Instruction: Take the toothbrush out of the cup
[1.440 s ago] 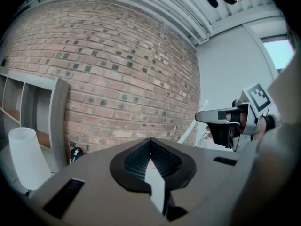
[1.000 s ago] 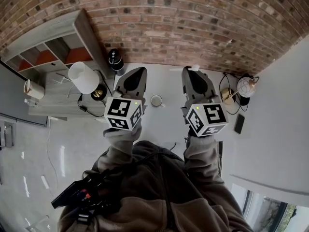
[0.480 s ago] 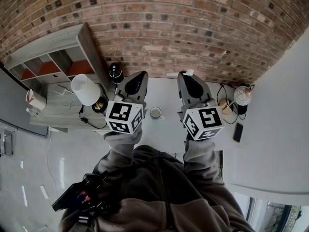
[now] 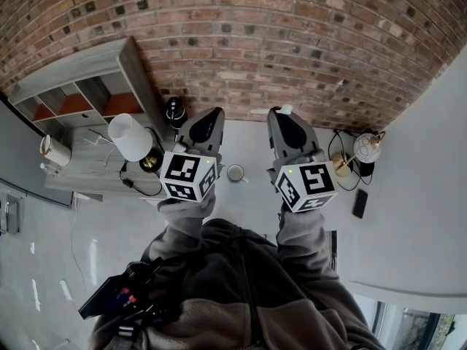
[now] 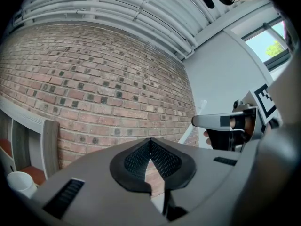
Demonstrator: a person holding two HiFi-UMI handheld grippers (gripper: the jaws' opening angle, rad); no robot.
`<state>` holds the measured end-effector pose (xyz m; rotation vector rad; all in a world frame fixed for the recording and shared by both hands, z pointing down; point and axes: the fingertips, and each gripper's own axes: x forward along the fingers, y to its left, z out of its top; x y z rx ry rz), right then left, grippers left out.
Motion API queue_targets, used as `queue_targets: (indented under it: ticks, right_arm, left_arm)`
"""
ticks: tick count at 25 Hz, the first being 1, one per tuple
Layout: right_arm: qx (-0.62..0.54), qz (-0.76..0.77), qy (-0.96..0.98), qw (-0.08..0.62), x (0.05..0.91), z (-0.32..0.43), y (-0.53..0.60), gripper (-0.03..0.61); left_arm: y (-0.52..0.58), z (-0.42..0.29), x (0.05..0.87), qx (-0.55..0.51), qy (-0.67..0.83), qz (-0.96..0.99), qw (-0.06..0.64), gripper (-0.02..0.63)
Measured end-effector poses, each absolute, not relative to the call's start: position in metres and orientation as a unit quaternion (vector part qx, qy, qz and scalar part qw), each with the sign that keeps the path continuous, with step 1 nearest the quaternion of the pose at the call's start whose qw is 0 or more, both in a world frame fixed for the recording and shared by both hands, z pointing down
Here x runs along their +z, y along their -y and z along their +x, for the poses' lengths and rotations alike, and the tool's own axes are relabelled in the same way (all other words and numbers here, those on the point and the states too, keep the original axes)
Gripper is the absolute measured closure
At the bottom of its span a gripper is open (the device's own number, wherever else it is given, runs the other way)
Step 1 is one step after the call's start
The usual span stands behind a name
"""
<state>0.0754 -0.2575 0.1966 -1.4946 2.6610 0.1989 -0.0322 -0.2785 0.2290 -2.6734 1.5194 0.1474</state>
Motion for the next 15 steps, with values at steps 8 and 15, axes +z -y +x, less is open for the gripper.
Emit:
queue_targets:
  ticks: [8,15]
  right_arm:
    - [0.06,-0.487,-0.87,0.043,0.2003,0.0748,0.2593,0.557]
    - [0.057,-0.489,-0.87,0.04,0.205,0.0744,0.2589,0.557]
  left_arm:
    - [0.2793,-0.0328,0.2334,0.041,-0.495,-0.868,0.029,0.61]
    - [0.2789,-0.0322,0.2378,0.037,-0.492,-0.869,0.024,0.611]
